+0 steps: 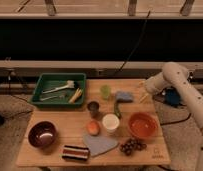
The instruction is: Wipe red bowl with sponge
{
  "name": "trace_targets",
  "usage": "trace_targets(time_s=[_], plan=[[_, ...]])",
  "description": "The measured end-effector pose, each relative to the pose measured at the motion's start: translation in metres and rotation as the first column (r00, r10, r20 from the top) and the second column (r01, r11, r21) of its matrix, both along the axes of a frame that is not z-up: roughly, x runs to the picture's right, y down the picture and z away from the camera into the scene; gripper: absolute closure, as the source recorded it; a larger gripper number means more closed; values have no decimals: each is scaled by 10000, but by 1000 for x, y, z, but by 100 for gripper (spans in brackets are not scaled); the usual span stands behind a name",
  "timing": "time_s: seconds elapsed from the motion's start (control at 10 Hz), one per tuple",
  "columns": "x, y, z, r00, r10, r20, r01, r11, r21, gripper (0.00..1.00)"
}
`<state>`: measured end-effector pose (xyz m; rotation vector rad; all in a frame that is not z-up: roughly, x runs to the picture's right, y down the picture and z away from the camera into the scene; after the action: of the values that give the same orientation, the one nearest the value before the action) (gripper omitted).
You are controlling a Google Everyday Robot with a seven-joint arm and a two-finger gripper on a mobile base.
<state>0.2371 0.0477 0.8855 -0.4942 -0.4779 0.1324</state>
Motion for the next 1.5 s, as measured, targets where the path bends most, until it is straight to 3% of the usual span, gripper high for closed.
trace_targets(time_s=[0.3, 0.8, 0.9, 1.2, 1.3, 1.5], plan=[[-18, 7, 32, 9994, -277, 185, 283, 9991, -306, 35], [-36, 25, 68, 9979, -519, 385, 550, 9947, -867, 37], [-36, 25, 71, 9977, -554, 392, 589, 9937, -949, 42], [-42, 21, 72, 9955, -765, 553, 824, 9899, -1150, 72], [-40, 17, 65, 9947, -842, 589, 905, 9895, -1131, 84], [-36, 9, 47, 9928, -1030, 619, 1090, 9887, -1025, 98]])
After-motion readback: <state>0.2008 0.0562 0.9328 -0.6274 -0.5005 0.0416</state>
